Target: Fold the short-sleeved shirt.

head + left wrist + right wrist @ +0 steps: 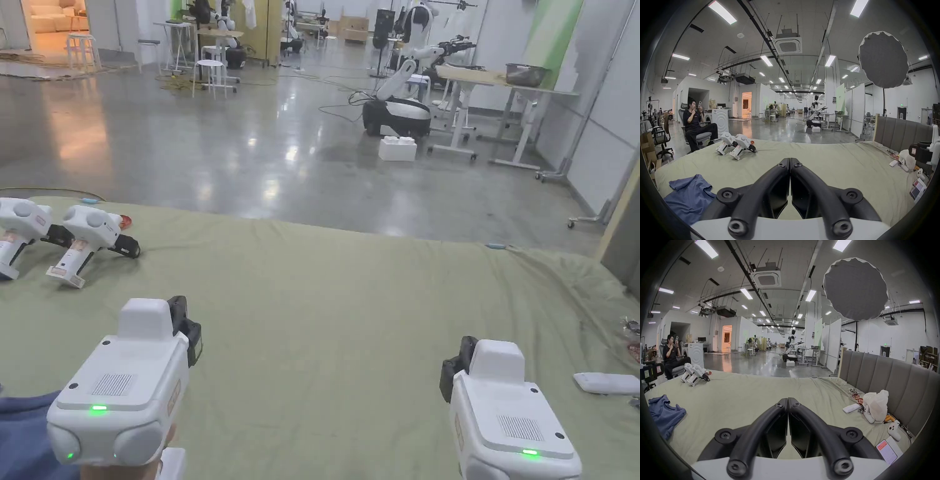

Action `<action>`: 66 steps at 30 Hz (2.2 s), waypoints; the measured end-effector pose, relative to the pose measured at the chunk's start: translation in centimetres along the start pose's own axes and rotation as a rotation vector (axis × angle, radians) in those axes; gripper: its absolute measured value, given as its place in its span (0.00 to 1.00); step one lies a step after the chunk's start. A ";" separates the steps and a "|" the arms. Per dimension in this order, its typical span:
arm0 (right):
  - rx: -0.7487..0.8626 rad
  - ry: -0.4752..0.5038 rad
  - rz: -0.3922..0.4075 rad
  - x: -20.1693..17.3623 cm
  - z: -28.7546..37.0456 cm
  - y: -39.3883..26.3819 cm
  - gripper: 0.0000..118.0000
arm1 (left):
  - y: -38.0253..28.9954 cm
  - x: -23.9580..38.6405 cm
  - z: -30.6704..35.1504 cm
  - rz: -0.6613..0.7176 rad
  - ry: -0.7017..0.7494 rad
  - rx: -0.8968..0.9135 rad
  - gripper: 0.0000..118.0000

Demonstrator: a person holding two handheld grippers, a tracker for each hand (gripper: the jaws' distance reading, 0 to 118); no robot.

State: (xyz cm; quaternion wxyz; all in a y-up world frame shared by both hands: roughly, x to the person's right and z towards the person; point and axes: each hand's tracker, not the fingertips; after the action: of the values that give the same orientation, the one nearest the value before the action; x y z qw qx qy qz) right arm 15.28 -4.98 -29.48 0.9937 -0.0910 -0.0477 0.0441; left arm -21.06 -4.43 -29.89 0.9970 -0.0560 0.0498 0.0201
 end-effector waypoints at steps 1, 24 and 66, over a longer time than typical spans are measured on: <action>0.000 0.007 -0.036 0.3 0.1 0.0 0.00 | 0.0 -0.2 0.0 0.025 -0.007 -0.008 0.02; 0.164 -0.062 0.990 -2.6 0.8 0.8 0.00 | -2.4 3.4 0.8 -1.161 0.077 0.039 0.02; -0.114 0.239 0.084 -5.7 -0.4 -0.2 0.00 | -3.6 -26.3 7.8 0.144 0.264 -0.465 0.02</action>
State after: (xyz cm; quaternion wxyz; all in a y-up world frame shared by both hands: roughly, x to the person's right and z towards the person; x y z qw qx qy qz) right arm 9.72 -5.76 -30.36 0.9828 -0.1538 0.0726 0.0715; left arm -46.29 -8.00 -19.16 0.9382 -0.2818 0.1773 0.0944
